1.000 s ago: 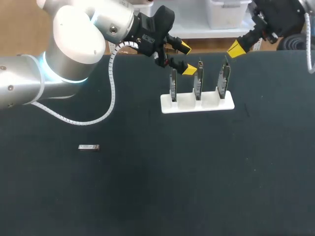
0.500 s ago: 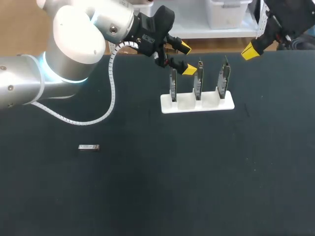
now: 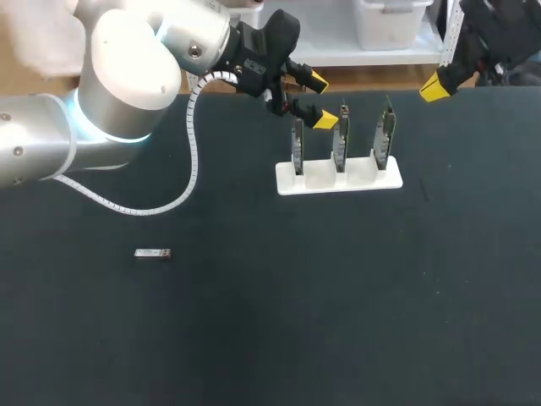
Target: Pick up the optical module with the left hand, and insert it into the network port with the right hand.
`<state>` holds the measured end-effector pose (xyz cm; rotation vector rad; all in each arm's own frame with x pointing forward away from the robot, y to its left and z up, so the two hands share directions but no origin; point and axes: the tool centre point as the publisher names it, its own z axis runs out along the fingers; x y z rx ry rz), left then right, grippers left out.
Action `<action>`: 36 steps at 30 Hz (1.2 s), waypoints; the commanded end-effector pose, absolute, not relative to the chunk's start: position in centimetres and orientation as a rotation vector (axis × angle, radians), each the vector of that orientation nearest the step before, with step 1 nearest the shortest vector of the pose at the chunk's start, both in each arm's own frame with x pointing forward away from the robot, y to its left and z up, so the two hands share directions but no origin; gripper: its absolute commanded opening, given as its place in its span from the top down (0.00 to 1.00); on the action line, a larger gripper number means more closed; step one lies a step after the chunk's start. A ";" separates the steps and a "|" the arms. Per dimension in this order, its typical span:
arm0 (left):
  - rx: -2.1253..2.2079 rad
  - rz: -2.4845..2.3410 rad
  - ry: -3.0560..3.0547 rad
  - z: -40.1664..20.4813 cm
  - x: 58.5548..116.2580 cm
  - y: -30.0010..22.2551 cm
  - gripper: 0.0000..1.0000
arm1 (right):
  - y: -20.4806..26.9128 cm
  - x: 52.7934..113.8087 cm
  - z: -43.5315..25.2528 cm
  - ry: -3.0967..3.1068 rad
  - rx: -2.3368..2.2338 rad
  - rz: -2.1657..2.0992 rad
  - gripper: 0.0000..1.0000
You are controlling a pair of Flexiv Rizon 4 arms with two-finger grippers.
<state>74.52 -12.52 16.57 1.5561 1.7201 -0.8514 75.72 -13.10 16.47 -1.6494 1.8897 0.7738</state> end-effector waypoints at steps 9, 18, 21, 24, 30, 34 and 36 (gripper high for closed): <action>1.562 -0.851 1.727 16.7 74.7 -12.6 0.00 | -13.5 77.5 15.5 1.797 -1.693 0.859 1.00; 1.562 -0.851 1.727 16.7 74.7 -12.6 0.00 | -13.0 78.1 15.2 1.757 -1.739 0.904 1.00; 1.562 -0.851 1.727 16.7 74.7 -12.6 0.00 | -12.9 78.0 15.0 1.752 -1.739 0.915 1.00; 1.562 -0.851 1.727 16.7 74.7 -12.6 0.00 | -12.7 77.9 14.7 1.750 -1.723 0.925 1.00; 1.562 -0.851 1.727 16.7 74.7 -12.6 0.00 | -11.8 77.4 14.3 1.747 -1.716 0.943 1.00; 1.562 -0.851 1.727 16.7 74.7 -12.6 0.00 | -11.7 77.2 14.2 1.744 -1.714 0.952 1.00; 1.562 -0.851 1.727 16.7 74.7 -12.6 0.00 | -11.7 77.2 14.2 1.745 -1.712 0.953 1.00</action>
